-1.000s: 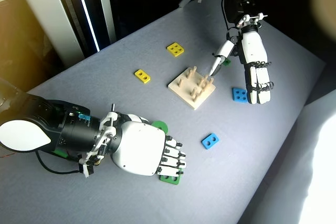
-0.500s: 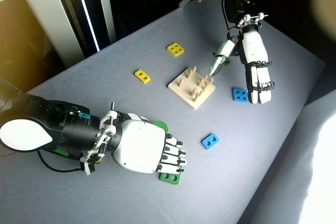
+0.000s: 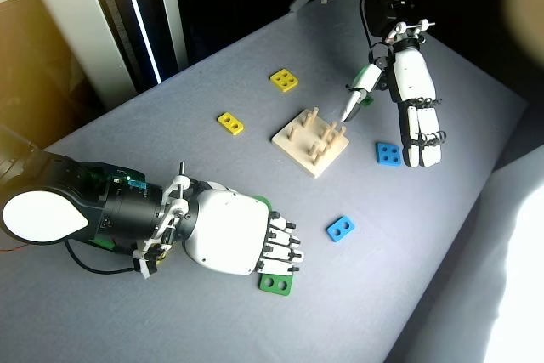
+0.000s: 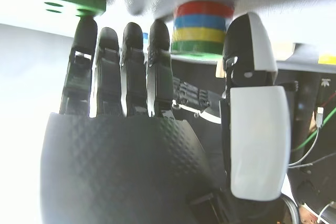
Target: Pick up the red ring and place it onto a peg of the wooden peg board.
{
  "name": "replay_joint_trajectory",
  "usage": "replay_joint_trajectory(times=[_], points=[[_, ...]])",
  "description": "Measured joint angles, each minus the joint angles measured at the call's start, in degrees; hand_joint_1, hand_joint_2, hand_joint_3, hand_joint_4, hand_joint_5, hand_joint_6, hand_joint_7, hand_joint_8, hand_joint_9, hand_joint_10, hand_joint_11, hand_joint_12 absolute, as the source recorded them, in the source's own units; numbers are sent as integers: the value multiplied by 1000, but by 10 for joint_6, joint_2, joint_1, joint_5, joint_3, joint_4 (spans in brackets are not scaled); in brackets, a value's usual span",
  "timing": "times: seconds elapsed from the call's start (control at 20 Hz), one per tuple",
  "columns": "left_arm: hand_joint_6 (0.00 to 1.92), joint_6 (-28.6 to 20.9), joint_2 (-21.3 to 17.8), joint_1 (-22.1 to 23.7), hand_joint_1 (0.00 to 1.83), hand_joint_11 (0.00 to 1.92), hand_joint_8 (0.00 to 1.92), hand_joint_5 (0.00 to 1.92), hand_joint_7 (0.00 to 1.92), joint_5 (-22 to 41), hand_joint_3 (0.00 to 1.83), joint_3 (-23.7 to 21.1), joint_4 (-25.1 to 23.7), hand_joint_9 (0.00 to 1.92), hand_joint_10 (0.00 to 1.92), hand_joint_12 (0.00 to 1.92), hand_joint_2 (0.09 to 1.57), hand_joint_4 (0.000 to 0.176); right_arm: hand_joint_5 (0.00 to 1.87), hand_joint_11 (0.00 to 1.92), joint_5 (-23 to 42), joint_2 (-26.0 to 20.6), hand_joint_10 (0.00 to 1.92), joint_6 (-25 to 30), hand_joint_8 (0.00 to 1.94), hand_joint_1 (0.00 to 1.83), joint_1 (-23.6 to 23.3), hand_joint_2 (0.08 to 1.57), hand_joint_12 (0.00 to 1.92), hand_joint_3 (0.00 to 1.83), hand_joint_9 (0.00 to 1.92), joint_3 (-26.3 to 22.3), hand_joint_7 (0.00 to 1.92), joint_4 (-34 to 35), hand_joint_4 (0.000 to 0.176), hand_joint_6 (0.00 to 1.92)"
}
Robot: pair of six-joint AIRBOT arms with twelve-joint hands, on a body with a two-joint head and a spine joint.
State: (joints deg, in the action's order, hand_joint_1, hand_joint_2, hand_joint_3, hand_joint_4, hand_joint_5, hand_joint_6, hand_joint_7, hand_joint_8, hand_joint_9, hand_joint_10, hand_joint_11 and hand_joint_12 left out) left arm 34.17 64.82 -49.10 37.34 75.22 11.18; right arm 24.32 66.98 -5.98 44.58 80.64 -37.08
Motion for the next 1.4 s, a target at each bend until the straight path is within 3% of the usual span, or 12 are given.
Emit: replay_joint_trajectory(times=[0.3,0.35,0.6,0.9,0.95,1.0,1.4], points=[[3,0,0,0,490,0,0,34,0,0,0,0,0,0,0,8,977,176,841,0,8,-2,45,3,17,997,0,1079,997,10,274,-1,454,0,0,87],[3,0,0,0,485,4,0,35,0,0,0,0,0,0,0,10,980,176,831,0,9,-2,36,6,10,991,0,1095,878,6,257,-1,449,0,0,76],[1,0,0,0,483,10,0,36,0,0,1,0,2,0,0,6,985,176,807,0,11,-7,38,8,3,1020,0,1052,1076,0,288,-2,474,-2,0,44],[2,0,0,0,474,11,0,33,0,0,0,0,1,0,0,6,981,176,866,0,11,-18,30,10,9,1016,4,1076,1002,4,278,-4,488,-7,0,72],[4,0,0,0,481,14,0,40,0,0,0,0,2,0,0,8,981,176,890,0,11,-18,37,10,6,1058,4,1158,1232,0,303,-4,500,-7,0,902],[4,0,0,0,483,13,0,41,0,0,0,0,2,0,0,8,980,176,834,0,11,-18,38,10,4,1040,4,1186,1175,0,306,-4,504,-7,0,1165],[1,0,0,-1,478,10,0,33,0,0,0,0,2,0,0,5,984,176,791,0,10,-23,44,10,10,1106,-2,1207,1136,1,321,-5,539,-19,0,1261]])
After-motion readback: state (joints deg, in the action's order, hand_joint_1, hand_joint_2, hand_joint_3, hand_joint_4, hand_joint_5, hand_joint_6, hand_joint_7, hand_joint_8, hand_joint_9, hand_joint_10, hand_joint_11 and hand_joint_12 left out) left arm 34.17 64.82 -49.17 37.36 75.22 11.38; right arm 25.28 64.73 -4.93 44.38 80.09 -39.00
